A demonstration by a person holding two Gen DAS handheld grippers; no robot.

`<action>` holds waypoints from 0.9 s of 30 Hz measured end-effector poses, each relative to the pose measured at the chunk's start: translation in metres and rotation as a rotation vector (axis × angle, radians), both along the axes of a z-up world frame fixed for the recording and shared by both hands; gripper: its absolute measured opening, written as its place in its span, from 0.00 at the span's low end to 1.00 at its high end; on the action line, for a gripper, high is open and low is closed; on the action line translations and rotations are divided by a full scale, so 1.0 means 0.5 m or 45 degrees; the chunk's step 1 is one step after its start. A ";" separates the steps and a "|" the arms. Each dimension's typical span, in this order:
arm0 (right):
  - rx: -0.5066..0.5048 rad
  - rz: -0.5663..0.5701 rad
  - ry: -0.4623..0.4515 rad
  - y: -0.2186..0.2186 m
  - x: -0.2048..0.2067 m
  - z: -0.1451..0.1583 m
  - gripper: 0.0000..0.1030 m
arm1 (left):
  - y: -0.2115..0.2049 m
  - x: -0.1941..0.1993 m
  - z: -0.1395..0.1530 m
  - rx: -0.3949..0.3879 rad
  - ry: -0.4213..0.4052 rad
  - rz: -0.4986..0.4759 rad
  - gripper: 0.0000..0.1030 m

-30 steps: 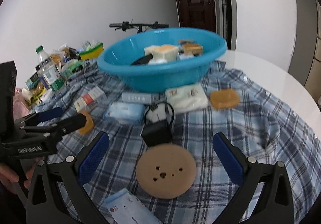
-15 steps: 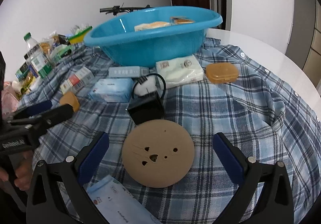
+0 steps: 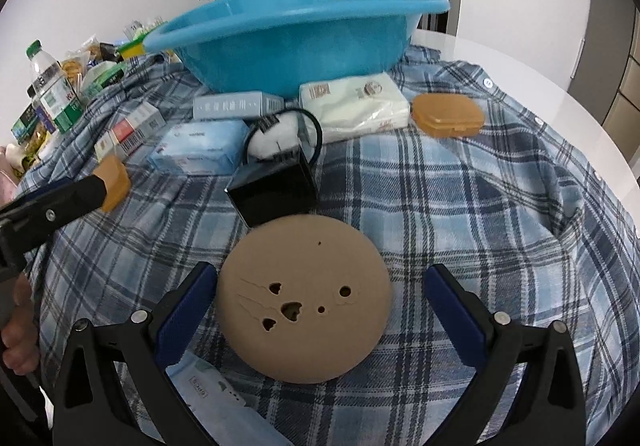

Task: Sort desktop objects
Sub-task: 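Grasp the round tan wooden disc with the right gripper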

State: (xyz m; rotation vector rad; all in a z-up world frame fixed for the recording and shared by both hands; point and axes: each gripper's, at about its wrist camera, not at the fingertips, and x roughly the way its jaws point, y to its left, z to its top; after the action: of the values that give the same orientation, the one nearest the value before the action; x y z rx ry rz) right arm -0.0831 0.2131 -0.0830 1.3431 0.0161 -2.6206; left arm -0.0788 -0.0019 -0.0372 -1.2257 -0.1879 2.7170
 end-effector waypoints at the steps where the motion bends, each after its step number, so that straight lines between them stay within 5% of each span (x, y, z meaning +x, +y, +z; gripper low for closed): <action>1: 0.006 0.004 -0.001 -0.001 0.000 0.000 1.00 | 0.000 0.000 0.000 -0.003 0.003 0.002 1.00; 4: 0.026 0.024 0.000 -0.004 0.002 -0.001 1.00 | -0.003 -0.001 -0.003 -0.007 -0.004 0.007 1.00; 8: 0.044 0.090 0.014 -0.014 0.012 0.009 0.79 | -0.010 -0.005 -0.005 -0.028 -0.008 0.007 1.00; 12: 0.106 0.091 0.054 -0.017 0.017 0.019 0.77 | -0.025 -0.012 0.004 -0.059 0.006 0.018 1.00; 22: 0.010 -0.028 0.105 0.054 0.011 0.056 0.77 | -0.054 -0.057 -0.016 -0.142 -0.040 -0.022 1.00; 27: -0.014 -0.052 0.116 0.067 0.008 0.067 0.77 | -0.062 -0.075 -0.033 -0.100 -0.080 -0.071 1.00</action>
State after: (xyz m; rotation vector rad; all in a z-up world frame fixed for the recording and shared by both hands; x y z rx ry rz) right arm -0.0789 0.2463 -0.0494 1.2325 -0.0127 -2.7094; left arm -0.1160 -0.0329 -0.0538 -1.3180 -0.0538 2.6638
